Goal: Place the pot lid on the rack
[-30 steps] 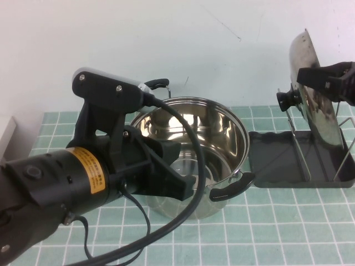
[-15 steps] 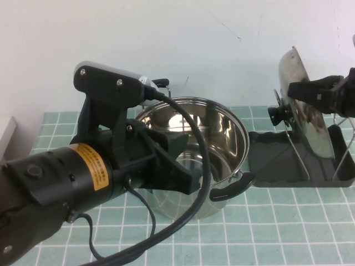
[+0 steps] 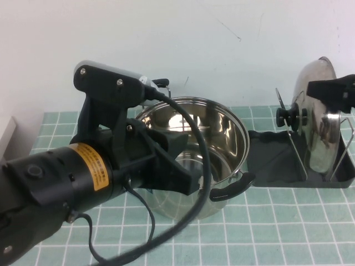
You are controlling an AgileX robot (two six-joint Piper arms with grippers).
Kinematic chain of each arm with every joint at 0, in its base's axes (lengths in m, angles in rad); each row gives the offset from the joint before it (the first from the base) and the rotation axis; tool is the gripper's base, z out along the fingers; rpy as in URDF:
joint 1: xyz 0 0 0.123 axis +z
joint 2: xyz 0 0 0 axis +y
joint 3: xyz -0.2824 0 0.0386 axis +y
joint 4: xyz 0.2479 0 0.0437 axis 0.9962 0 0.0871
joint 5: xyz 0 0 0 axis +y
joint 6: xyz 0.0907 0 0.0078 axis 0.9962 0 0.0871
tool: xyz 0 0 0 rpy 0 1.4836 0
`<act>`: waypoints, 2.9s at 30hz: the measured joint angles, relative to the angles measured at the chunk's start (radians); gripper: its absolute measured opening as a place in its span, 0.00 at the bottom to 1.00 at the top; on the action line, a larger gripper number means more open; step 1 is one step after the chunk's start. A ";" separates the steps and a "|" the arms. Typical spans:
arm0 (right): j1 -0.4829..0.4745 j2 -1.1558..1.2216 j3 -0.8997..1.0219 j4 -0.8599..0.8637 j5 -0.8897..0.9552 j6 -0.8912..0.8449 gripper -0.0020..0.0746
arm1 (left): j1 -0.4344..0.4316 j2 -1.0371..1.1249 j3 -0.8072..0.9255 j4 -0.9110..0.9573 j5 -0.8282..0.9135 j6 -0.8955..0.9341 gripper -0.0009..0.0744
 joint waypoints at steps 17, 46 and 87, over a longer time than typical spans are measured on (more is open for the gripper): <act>0.014 -0.248 -0.350 -0.668 0.301 0.381 0.04 | 0.055 -0.009 -0.256 0.389 0.850 0.014 0.01; 0.282 -1.316 0.506 -1.586 -0.187 1.059 0.03 | 0.057 -0.804 0.422 0.081 0.288 -0.013 0.01; 0.282 -1.572 0.639 -1.522 -0.144 1.059 0.03 | 0.310 -0.989 0.757 -0.048 -0.143 0.111 0.01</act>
